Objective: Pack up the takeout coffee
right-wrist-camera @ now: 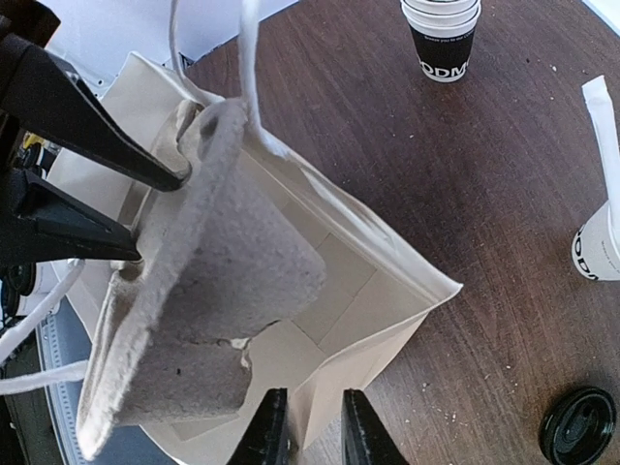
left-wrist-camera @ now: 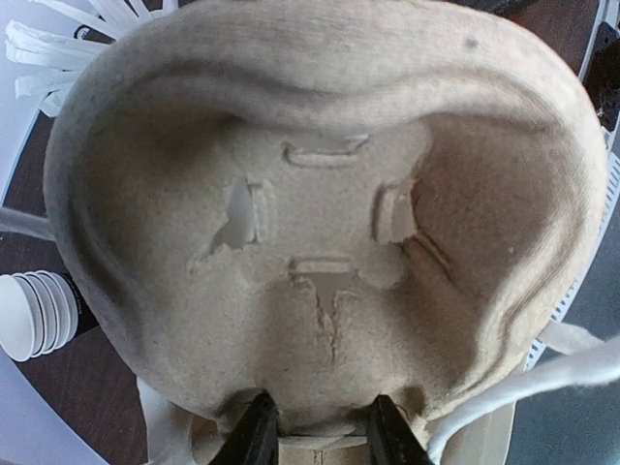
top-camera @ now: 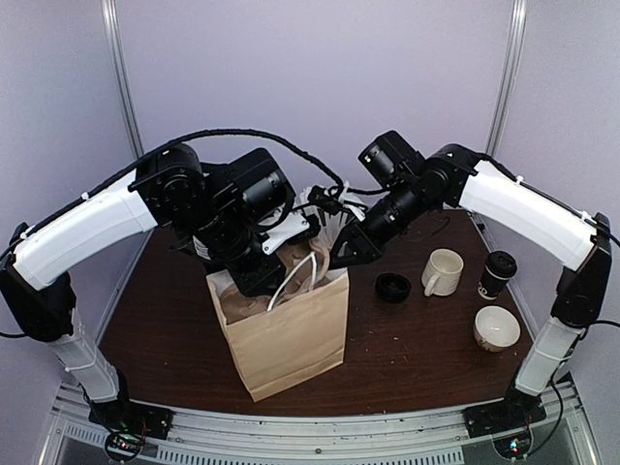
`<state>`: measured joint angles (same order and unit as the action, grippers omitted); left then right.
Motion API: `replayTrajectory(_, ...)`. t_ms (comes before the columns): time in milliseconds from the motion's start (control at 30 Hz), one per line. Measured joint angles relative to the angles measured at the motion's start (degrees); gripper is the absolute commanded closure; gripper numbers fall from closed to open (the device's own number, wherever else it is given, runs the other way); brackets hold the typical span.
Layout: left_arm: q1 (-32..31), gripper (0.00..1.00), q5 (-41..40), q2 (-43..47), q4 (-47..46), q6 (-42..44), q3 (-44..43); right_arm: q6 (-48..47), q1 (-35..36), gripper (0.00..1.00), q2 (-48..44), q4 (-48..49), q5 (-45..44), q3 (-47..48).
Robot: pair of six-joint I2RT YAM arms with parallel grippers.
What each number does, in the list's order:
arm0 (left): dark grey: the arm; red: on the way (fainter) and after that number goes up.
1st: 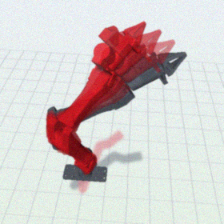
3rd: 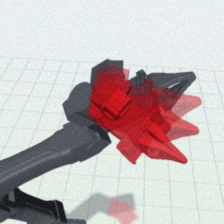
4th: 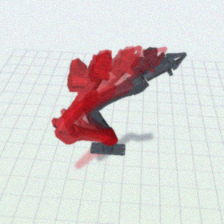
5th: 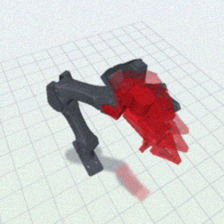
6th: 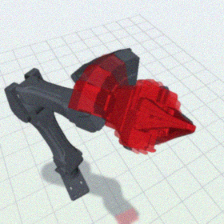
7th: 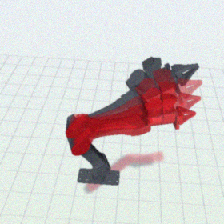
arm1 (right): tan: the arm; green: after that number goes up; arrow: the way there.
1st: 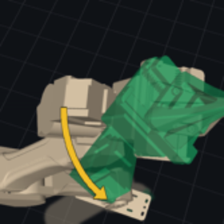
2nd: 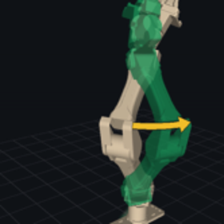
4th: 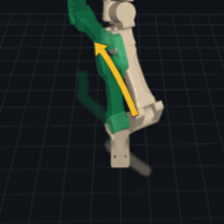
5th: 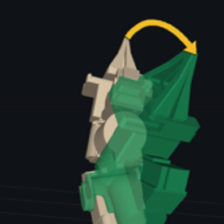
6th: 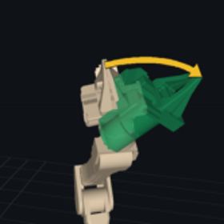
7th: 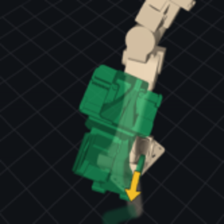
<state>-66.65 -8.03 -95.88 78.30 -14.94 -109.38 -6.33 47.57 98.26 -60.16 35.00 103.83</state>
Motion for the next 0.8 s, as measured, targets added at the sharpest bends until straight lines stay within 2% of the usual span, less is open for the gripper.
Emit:
replayTrajectory(100, 0.00, 0.74, -0.15, 0.00, 0.02, -0.07, 0.00, 0.85, 0.15, 1.00, 0.00, -0.04, -1.01, 0.00)
replayTrajectory(500, 0.02, 0.74, 0.70, -0.24, 1.36, -0.59, 0.00, 0.83, 0.28, 1.00, -2.25, 0.31, -5.09, -0.39)
replayTrajectory(800, 0.02, 0.74, 1.14, -5.86, 2.16, -0.31, 0.20, 2.73, 0.37, 1.00, -4.57, 1.42, -4.61, -2.67)
